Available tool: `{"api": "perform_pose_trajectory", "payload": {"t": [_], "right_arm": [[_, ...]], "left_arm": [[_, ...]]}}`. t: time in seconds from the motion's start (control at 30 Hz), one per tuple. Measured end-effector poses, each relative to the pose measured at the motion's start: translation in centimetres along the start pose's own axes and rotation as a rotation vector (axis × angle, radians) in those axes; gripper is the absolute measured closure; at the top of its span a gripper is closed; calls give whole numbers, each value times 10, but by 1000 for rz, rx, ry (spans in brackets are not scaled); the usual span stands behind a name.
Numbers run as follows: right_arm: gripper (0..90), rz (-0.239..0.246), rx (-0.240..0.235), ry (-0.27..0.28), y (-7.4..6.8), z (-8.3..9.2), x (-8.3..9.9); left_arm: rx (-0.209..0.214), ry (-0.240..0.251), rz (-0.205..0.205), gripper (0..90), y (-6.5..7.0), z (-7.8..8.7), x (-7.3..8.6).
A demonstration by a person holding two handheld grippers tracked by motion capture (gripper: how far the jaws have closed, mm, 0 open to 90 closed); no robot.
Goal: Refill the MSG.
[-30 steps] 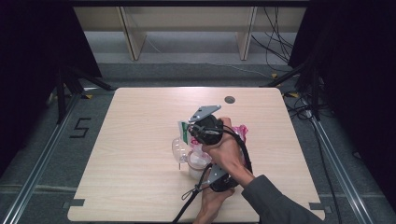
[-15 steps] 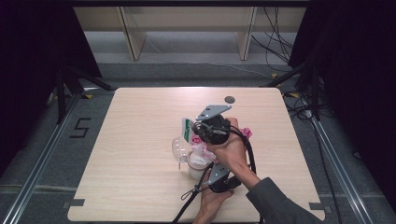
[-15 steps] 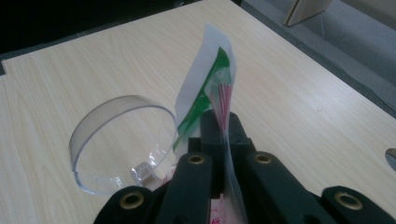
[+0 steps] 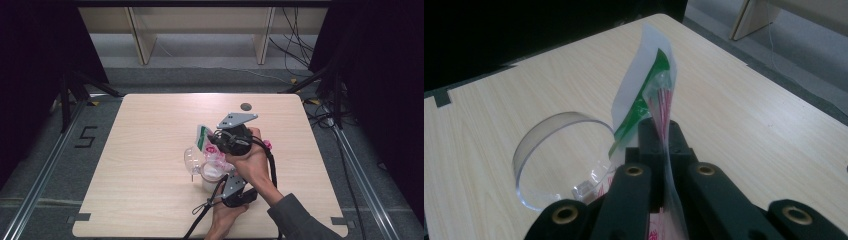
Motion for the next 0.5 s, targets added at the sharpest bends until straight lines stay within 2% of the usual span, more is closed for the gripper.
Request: {"api": "perform_pose_trajectory", "payload": {"t": [0.1,0.17,0.23,0.5], "right_arm": [[900,-22,-5,12,-1,1,1],[900,-1,-17,13,1,3,1],[900,-23,-8,16,1,6,1],[900,-46,-17,61,2,13,0]], "left_arm": [[-2,-29,-2,687,0,2,1],[1,-30,-13,687,0,3,2],[-4,-44,-21,684,-1,4,3],[-12,-43,-13,668,-5,6,4]]}}
Point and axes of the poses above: each handheld gripper's, and its own axes: z roughly backward along the jaws, x roughly out of its underside, y roughly to its right, the point moved 6 cm from there along -z, roughly forward along the jaws, and after that the axes turned 9 degrees about y, right-handed, at the moved point
